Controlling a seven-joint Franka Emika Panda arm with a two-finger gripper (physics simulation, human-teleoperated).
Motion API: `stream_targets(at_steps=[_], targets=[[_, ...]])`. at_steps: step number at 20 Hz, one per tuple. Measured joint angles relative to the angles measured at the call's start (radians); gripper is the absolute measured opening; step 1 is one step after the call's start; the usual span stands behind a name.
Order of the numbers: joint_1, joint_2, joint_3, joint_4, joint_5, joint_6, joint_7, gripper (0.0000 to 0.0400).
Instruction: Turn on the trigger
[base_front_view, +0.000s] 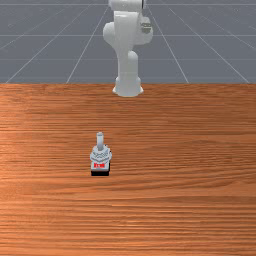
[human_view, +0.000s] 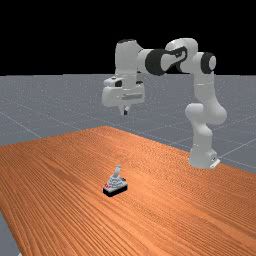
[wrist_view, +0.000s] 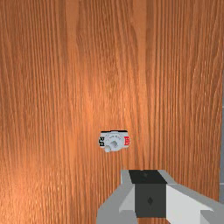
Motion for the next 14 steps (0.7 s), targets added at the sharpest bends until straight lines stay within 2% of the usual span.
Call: stream_targets(at_steps=[2, 3, 4, 8, 9, 11, 12, 13, 14], targets=[[-0.003, 0.001, 0.001, -0.008, 0.018, 0.008, -0.009, 0.0], [-0.008, -0.014, 0.003, -0.038, 0.043, 0.051, -0.021, 0.0], [-0.005, 0.002, -0.001, -0.02, 0.044, 0.027, 0.025, 0.0], [-0.001, 0.03, -0.005, -0.172, 0.043, 0.226, 0.068, 0.0], [-0.006, 0.062, 0.0, -0.179, 0.043, 0.235, 0.006, 0.0], [-0.01, 0.077, 0.004, -0.238, 0.041, 0.324, -0.03, 0.0], [-0.002, 0.033, -0.007, -0.417, 0.025, 0.691, 0.021, 0.0], [-0.005, 0.04, -0.003, -0.418, 0.032, 0.664, 0.014, 0.0], [-0.005, 0.046, -0.004, -0.434, 0.031, 0.698, 0.016, 0.0]])
